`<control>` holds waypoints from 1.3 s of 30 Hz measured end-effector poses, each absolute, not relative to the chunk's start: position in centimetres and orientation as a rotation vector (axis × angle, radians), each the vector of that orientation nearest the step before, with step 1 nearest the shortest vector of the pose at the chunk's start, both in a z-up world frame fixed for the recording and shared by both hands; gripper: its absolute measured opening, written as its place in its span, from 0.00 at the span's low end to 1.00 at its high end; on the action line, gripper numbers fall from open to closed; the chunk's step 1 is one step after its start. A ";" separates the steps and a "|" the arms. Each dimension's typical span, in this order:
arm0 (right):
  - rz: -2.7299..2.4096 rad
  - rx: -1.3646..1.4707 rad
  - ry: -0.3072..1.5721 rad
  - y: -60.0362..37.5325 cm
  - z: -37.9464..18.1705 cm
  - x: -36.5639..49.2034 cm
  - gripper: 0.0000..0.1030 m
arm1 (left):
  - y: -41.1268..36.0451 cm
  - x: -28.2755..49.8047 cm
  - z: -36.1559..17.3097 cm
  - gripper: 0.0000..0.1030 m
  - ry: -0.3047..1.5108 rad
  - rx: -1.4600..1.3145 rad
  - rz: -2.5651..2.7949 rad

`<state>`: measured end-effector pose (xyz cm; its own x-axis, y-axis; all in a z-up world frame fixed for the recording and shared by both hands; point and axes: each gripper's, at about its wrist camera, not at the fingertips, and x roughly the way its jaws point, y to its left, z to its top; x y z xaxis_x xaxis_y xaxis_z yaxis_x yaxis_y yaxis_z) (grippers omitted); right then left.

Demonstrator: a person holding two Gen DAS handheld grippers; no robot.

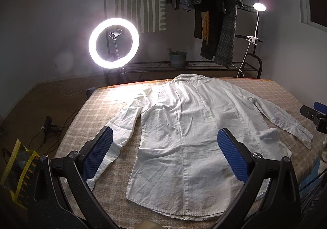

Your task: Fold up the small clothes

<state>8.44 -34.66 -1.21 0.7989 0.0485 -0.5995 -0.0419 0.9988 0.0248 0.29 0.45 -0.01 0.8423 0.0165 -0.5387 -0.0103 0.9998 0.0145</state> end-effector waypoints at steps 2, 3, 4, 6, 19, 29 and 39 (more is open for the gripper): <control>0.049 0.009 0.643 -34.7 -1.2 8.4 1.00 | 0.4 0.2 -0.1 1.00 0.568 0.012 0.016; 0.049 0.009 0.643 -34.6 -1.2 8.5 1.00 | 0.4 0.2 -0.1 1.00 0.568 0.012 0.016; 0.049 0.011 0.643 -34.7 -1.2 8.4 1.00 | 0.4 0.2 -0.2 1.00 0.568 0.012 0.015; 0.050 0.011 0.643 -34.7 -1.2 8.4 1.00 | 0.5 0.3 -0.1 1.00 0.568 0.011 0.016; 0.058 0.006 0.644 -33.8 -0.8 8.6 1.00 | 1.3 0.8 0.3 1.00 0.570 0.004 0.024; 0.123 0.056 0.628 -32.1 -1.1 9.7 1.00 | 6.6 2.2 -1.8 0.97 0.577 -0.031 0.069; 0.221 0.026 0.658 -29.4 -2.6 11.2 0.94 | 16.4 7.1 -7.0 0.73 0.790 -0.076 0.150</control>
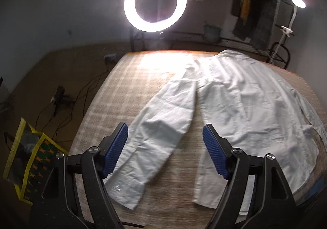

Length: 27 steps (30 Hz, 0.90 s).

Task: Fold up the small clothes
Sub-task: 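Lower the left tool to the shirt's side edge and close on it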

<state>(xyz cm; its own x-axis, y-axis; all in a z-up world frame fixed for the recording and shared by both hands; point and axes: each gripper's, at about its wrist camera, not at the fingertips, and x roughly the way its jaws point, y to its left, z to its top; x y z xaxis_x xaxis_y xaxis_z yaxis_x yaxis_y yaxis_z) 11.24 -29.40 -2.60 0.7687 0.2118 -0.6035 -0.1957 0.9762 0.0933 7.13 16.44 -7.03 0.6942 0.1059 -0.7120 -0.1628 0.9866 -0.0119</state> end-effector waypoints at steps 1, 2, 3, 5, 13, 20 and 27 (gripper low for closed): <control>0.232 0.008 0.674 -29.0 -2.7 11.6 0.92 | 17.8 7.7 -7.6 0.71 0.808 -0.091 0.165; 0.242 0.004 0.685 -28.9 -2.7 11.7 0.89 | 18.8 7.9 -8.2 0.70 0.823 -0.106 0.167; 0.257 0.001 0.699 -28.6 -2.7 12.0 0.88 | 20.0 8.3 -8.9 0.70 0.846 -0.125 0.164; 0.287 0.012 0.720 -27.8 -2.4 12.7 0.87 | 22.4 9.1 -10.3 0.70 0.887 -0.184 0.172; 0.388 -0.026 0.679 -23.4 -2.2 14.4 0.84 | 28.2 11.6 -16.4 0.69 1.060 -0.387 0.161; 0.414 -0.049 0.721 -23.1 -4.3 14.4 0.84 | 28.4 12.1 -19.5 0.62 1.147 -0.391 0.144; 0.377 -0.038 0.722 -24.4 -4.1 14.5 0.84 | 27.5 12.1 -19.0 0.01 1.114 -0.435 0.084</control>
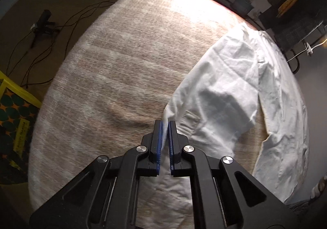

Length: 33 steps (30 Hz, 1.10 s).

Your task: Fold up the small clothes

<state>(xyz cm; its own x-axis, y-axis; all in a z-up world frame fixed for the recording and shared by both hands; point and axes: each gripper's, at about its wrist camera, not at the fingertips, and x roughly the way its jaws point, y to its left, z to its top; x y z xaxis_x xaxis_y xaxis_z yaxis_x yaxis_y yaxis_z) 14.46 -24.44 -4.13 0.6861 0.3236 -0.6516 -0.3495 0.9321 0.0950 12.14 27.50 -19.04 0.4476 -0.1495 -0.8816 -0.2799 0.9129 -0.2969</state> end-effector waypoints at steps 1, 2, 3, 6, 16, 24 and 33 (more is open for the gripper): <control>0.374 -0.036 0.722 -24.5 -4.1 14.4 0.84 | 27.0 12.2 -18.7 0.00 1.100 -0.413 0.085; 0.372 -0.036 0.719 -24.5 -4.0 14.4 0.84 | 26.4 12.1 -18.2 0.00 1.088 -0.386 0.079; 0.372 -0.038 0.716 -24.6 -3.9 14.3 0.84 | 25.8 12.1 -17.8 0.00 1.073 -0.370 0.069; 0.373 -0.053 0.699 -24.5 -3.6 13.8 0.84 | 24.5 11.5 -15.9 0.00 1.019 -0.355 0.038; 0.378 -0.084 0.680 -24.5 -3.2 12.9 0.84 | 16.1 10.8 -9.1 0.00 0.836 -0.271 -0.126; 0.414 -0.050 0.737 -25.3 -3.6 13.0 0.76 | 4.3 10.3 -9.5 0.00 0.865 -0.090 -0.343; 0.421 0.016 0.784 -27.4 -4.1 13.2 0.76 | -0.2 9.5 -11.5 0.26 0.941 0.069 -0.410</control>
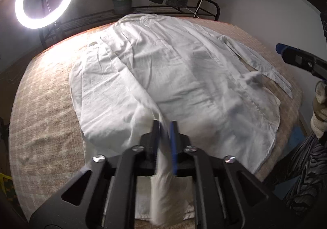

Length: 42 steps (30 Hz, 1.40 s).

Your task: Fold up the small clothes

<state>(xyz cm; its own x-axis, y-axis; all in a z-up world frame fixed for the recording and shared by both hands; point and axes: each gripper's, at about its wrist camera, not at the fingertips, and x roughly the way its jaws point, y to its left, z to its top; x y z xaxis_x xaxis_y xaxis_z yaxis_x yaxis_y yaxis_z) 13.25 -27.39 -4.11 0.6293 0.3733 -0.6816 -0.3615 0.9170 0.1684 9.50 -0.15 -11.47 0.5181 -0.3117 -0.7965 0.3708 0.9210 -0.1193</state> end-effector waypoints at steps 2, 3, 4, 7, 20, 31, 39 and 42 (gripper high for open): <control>0.423 0.026 0.800 -27.7 -4.4 13.5 0.76 | 0.3 8.6 -11.0 0.35 0.929 0.040 -0.420; 0.430 0.031 0.811 -27.7 -4.5 13.7 0.76 | 0.8 8.1 -10.8 0.35 0.922 0.026 -0.416; 0.435 0.036 0.821 -27.7 -4.6 13.8 0.76 | 1.4 7.8 -10.5 0.35 0.915 0.009 -0.407; 0.477 0.048 0.862 -26.8 -5.5 14.1 0.76 | 4.5 7.4 -10.7 0.35 0.922 -0.066 -0.320; 0.693 -0.016 1.187 -17.6 -14.1 14.4 0.75 | 10.7 12.2 -16.5 0.35 1.094 -0.444 -0.226; 0.875 0.583 1.367 -17.9 -17.3 15.7 0.04 | 10.3 13.3 -14.3 0.05 1.034 -0.432 -0.228; 0.952 0.890 1.301 -16.8 -17.2 14.1 0.05 | 12.2 10.2 -10.7 0.05 0.941 -0.320 -0.139; 0.854 0.668 1.365 -16.0 -18.1 13.2 0.09 | 11.9 8.2 -11.5 0.18 0.966 -0.255 -0.112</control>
